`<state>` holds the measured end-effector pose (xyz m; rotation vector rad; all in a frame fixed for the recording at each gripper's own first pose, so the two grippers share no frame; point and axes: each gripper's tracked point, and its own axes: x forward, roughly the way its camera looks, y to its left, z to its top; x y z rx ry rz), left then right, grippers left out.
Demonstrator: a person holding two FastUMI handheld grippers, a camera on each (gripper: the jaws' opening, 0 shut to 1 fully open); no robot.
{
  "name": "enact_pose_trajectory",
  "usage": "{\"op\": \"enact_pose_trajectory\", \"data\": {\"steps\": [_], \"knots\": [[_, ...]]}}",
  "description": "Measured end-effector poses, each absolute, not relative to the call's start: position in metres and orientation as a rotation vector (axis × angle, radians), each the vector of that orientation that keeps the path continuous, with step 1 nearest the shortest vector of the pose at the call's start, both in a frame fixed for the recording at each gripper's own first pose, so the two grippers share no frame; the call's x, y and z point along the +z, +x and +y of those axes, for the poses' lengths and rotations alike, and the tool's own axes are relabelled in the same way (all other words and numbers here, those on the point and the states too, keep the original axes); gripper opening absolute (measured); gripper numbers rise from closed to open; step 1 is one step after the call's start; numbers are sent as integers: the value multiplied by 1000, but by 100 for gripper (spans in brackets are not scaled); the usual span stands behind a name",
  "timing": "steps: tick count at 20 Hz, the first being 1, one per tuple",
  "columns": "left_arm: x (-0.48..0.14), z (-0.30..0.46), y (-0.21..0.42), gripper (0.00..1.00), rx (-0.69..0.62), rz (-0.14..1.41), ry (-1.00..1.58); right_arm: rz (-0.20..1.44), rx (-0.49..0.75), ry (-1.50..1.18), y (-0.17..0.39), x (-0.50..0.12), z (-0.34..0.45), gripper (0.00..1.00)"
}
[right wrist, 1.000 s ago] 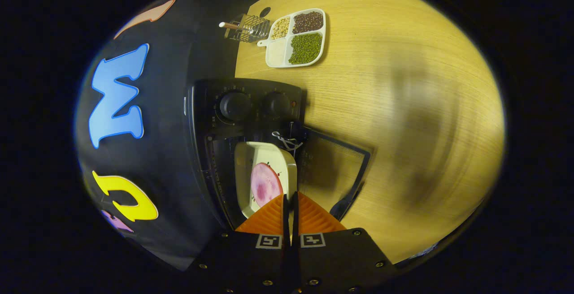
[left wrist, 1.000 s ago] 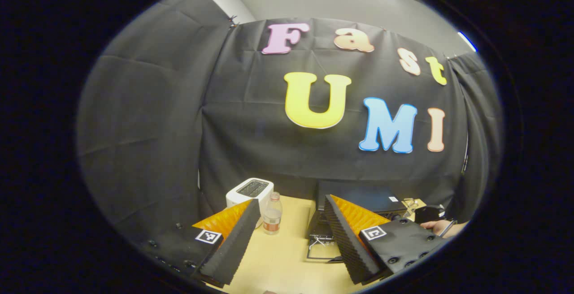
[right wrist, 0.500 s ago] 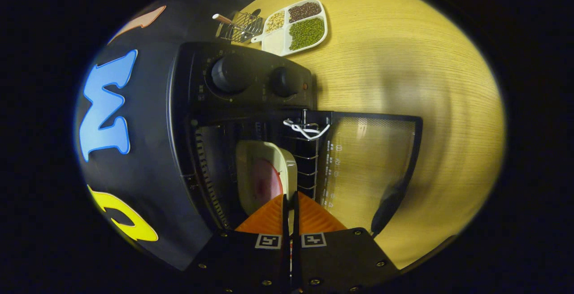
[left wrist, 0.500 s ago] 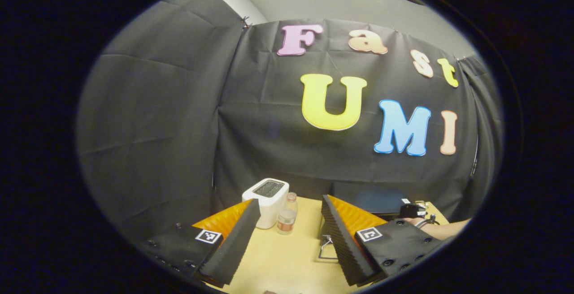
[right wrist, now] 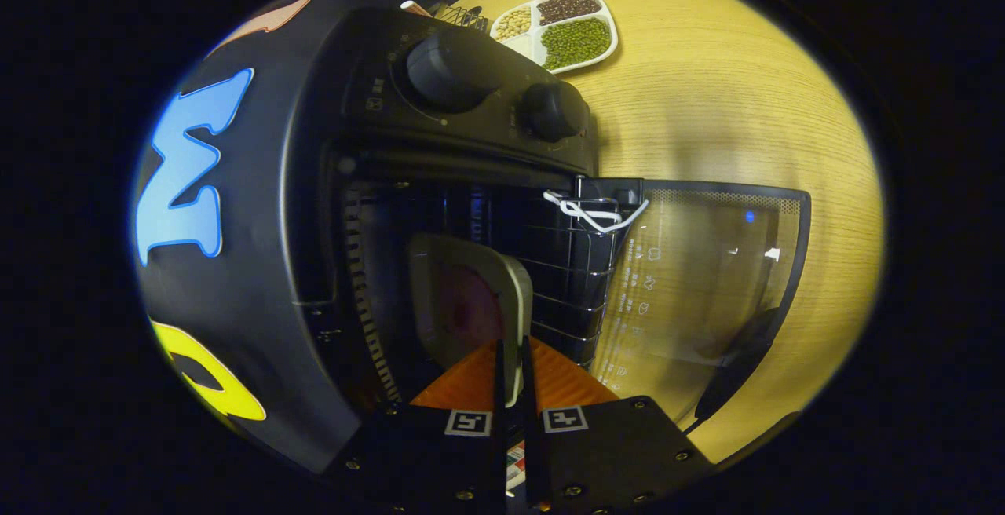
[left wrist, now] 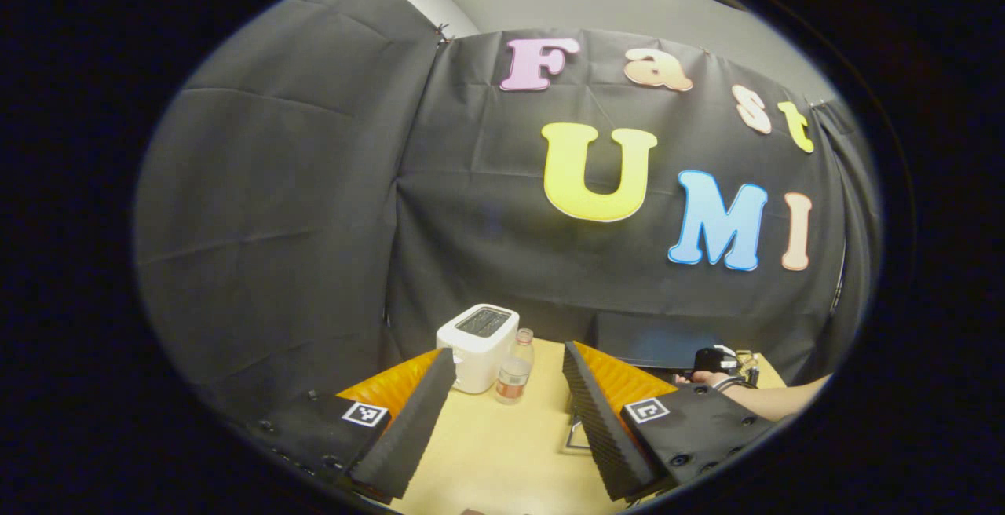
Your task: Open the electric oven with the left hand, put the food in, and close the electric oven.
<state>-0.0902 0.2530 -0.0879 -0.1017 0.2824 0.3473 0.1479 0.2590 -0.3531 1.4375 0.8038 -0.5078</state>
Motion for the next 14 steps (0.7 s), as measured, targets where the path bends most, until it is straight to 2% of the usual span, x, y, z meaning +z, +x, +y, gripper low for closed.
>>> {"op": "enact_pose_trajectory", "data": {"steps": [3, 4, 6, 8, 9, 13, 14], "knots": [[-86, 237, -76, 94, 311, 273, -96, 805, -456, 1390, 135, -340, 246, 18], [-86, 229, -70, 96, 295, 270, -94, 813, -431, 1344, 127, -337, 240, 18], [-87, 209, -60, 94, 257, 268, -97, 834, -380, 1238, 109, -331, 225, 20], [-87, 188, -52, 96, 216, 265, -97, 841, -368, 1089, 88, -328, 199, 20], [-86, 178, -49, 94, 195, 266, -96, 828, -357, 1028, 81, -325, 187, 20], [-92, 129, -38, 96, 104, 271, -83, 784, -290, 774, 61, -309, 137, 20], [-95, 117, -36, 91, 81, 274, -74, 749, -266, 693, 59, -300, 123, 20]]}}
